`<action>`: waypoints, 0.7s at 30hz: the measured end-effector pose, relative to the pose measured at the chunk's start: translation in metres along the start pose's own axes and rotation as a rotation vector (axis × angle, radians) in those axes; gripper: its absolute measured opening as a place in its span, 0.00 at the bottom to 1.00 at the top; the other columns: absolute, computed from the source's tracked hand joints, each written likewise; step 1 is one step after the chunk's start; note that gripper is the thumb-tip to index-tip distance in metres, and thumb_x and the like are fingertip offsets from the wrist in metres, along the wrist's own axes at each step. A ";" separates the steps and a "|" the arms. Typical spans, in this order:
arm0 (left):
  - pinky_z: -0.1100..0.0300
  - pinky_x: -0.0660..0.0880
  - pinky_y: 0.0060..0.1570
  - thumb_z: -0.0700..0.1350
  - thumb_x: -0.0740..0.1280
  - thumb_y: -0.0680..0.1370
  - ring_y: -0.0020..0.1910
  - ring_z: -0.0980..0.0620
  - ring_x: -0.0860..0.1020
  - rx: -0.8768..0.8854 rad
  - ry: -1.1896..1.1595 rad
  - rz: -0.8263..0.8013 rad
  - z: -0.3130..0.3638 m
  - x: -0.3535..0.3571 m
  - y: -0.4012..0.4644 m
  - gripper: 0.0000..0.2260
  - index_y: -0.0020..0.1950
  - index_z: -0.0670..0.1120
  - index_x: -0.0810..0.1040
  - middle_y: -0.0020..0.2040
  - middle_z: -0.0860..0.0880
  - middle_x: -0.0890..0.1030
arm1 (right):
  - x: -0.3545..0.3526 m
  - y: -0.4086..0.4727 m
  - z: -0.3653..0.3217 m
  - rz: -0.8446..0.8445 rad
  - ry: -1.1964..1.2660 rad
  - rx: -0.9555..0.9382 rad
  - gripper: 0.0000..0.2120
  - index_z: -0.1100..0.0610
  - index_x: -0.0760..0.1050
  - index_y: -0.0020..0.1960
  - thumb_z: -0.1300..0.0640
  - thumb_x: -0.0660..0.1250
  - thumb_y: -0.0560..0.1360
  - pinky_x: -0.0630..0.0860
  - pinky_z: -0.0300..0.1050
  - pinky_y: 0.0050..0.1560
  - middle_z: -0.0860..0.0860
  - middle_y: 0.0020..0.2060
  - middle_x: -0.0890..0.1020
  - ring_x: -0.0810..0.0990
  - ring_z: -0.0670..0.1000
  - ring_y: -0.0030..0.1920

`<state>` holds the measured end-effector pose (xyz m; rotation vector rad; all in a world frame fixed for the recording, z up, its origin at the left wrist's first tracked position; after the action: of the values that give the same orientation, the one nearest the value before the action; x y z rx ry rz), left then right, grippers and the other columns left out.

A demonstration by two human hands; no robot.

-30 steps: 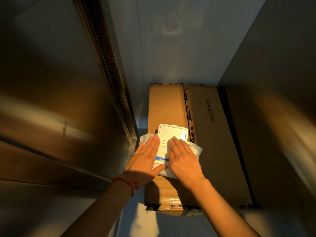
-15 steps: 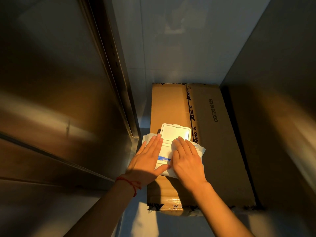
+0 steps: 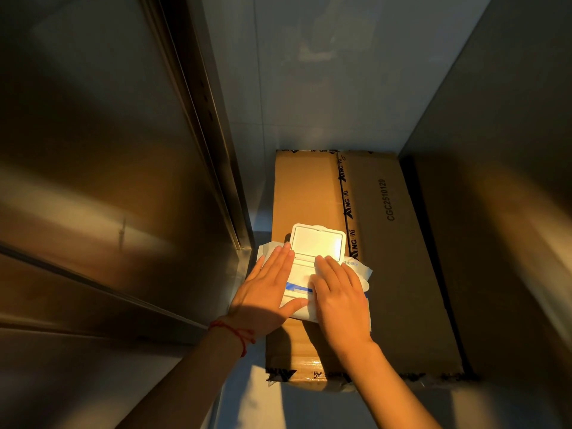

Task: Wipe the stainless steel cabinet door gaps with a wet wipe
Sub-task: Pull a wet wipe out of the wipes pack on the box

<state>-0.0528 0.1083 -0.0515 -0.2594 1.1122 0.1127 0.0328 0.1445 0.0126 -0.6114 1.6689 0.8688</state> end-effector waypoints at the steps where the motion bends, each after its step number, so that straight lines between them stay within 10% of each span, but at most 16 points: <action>1: 0.69 0.24 0.61 0.61 0.56 0.78 0.70 0.59 0.33 0.000 0.001 0.000 0.000 0.000 0.000 0.35 0.67 0.53 0.30 0.70 0.55 0.31 | -0.001 -0.001 0.001 0.024 0.017 0.025 0.24 0.60 0.82 0.39 0.54 0.86 0.47 0.79 0.55 0.48 0.59 0.49 0.84 0.83 0.58 0.50; 21: 0.74 0.24 0.58 0.60 0.58 0.78 0.70 0.60 0.34 0.004 -0.049 0.006 0.000 0.000 0.000 0.35 0.67 0.54 0.31 0.69 0.57 0.33 | 0.000 -0.016 0.004 0.178 0.068 0.075 0.26 0.63 0.82 0.44 0.58 0.85 0.50 0.77 0.62 0.49 0.61 0.48 0.84 0.83 0.60 0.49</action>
<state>-0.0532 0.1084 -0.0517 -0.2483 1.0648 0.1217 0.0473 0.1379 0.0082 -0.4505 1.8301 0.9161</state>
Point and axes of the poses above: each hand's wrist, its own y-axis towards the middle knuckle, its own x-axis out of the palm, z = x × y, the point moved 10 cm from there along y, towards the middle knuckle
